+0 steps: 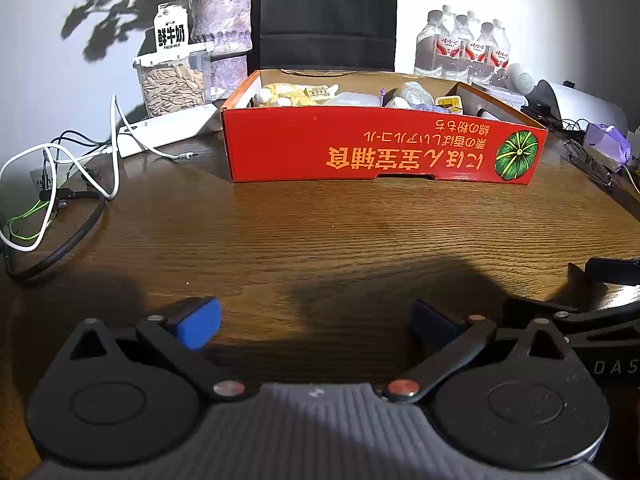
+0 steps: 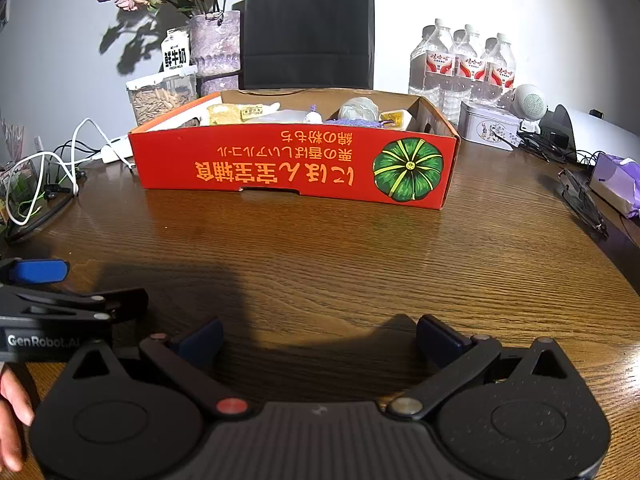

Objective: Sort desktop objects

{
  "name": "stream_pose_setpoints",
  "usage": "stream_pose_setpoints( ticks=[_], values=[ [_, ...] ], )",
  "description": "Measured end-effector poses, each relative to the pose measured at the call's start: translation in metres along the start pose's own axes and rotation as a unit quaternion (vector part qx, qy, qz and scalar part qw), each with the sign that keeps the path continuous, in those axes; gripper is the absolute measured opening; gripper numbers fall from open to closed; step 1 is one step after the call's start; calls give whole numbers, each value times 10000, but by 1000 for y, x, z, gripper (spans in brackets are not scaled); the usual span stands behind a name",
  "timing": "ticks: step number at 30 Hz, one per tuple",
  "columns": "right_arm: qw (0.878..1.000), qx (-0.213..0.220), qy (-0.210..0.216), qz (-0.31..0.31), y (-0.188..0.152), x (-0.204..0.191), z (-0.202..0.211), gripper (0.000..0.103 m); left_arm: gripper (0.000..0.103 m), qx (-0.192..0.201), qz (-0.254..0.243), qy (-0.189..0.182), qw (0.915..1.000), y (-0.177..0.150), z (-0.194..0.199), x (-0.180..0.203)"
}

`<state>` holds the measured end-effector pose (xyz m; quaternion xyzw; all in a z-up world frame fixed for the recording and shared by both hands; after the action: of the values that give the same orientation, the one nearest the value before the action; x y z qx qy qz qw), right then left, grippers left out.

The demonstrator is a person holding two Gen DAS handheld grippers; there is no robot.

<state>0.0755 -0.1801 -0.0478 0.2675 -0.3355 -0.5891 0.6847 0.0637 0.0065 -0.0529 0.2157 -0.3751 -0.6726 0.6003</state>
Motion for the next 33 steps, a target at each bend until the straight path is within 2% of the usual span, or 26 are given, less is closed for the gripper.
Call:
stream_pose_setpoints(
  ticks=[33],
  values=[
    [10000,-1,-18,-5,-2,0,1,103,103,-16,-79,-89,9999,0,-1,1]
  ],
)
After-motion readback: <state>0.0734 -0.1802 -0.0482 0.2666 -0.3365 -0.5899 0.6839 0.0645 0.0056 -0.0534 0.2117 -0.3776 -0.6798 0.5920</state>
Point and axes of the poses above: each gripper's, at about its wrist camera, not at the fingertips, and z roughly against the way its jaws point, x to its right, y to its top, the point moved 9 cm from there along -z, roughly the way its jaws point, and after that the axes turned 15 degrees about -y, right-handed, at the moved point
